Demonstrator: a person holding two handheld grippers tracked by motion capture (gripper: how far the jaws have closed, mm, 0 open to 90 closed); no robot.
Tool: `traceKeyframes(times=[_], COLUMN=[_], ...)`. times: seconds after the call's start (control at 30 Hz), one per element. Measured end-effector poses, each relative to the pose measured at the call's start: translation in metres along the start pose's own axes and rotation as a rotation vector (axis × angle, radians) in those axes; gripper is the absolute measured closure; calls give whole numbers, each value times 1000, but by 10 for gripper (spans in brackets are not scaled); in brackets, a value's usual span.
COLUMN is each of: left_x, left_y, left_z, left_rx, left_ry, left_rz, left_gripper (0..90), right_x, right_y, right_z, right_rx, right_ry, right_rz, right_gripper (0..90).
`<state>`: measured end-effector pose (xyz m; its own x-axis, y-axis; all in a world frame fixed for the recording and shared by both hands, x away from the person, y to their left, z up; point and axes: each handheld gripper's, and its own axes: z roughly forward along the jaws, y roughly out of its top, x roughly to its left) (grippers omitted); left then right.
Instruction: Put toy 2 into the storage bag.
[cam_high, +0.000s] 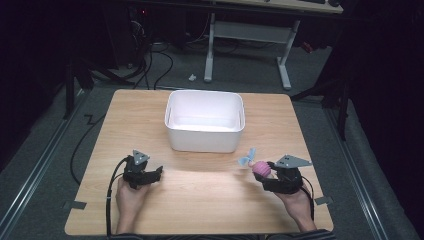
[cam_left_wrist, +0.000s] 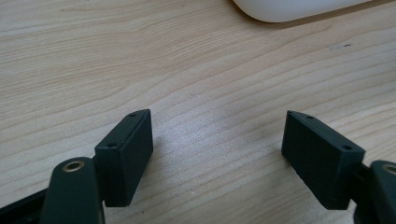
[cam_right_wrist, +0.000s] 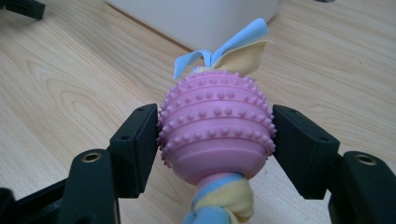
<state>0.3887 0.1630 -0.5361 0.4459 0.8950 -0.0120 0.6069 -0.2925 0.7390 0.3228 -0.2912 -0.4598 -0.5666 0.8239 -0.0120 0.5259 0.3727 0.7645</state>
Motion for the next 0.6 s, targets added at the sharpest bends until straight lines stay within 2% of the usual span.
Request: traceKeyframes(times=[0.6], left_x=[0], left_y=[0], left_z=[0], left_rx=[-1], left_ry=[-2], left_rz=[0], left_gripper=[252], right_x=[-1], right_y=[31], right_z=[-20], right_rx=[-48], right_ry=[71], right_rz=[-9], right_gripper=[351])
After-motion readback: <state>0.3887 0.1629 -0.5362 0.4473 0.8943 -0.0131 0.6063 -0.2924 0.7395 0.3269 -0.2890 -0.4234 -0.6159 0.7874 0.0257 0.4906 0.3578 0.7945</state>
